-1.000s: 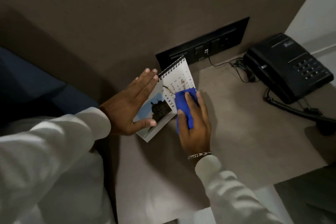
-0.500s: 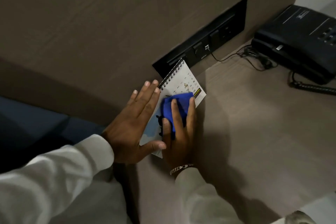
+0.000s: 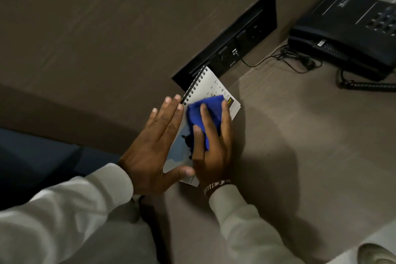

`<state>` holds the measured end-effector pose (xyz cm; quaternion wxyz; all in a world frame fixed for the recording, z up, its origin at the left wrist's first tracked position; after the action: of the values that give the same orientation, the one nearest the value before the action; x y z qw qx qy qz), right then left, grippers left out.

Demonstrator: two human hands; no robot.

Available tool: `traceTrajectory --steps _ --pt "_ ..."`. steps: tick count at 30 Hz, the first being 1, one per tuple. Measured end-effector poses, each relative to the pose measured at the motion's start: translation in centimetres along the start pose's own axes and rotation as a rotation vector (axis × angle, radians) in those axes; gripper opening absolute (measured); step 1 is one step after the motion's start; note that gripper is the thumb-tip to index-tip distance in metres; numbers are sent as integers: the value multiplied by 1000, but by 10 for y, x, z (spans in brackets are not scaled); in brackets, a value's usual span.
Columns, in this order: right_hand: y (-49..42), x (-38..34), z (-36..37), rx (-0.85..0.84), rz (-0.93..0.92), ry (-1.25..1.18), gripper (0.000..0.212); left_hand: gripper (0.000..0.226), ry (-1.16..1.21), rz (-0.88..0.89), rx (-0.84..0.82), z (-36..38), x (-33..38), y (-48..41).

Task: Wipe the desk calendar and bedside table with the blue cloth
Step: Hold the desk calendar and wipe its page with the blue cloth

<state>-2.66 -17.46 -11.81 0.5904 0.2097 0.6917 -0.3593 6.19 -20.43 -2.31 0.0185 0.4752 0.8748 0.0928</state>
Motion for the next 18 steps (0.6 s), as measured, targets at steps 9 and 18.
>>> traceTrajectory --steps 9,18 --pt "16 -7 -3 -30 -4 -42 42 110 -54 5 -7 -2 2 -1" --pt "5 15 -14 34 140 50 43 110 -75 5 -22 -1 2 -1"
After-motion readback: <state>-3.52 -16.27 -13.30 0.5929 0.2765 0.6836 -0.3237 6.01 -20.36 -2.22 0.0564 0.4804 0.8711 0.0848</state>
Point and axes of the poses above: each hand's wrist, its own y-axis away from the middle knuckle, its own z-axis out of the palm, x = y × z, the point moved 8 cm from there along -y, towards the middle knuckle, and after that the axes turned 3 degrees about z, right-handed, at the moved point
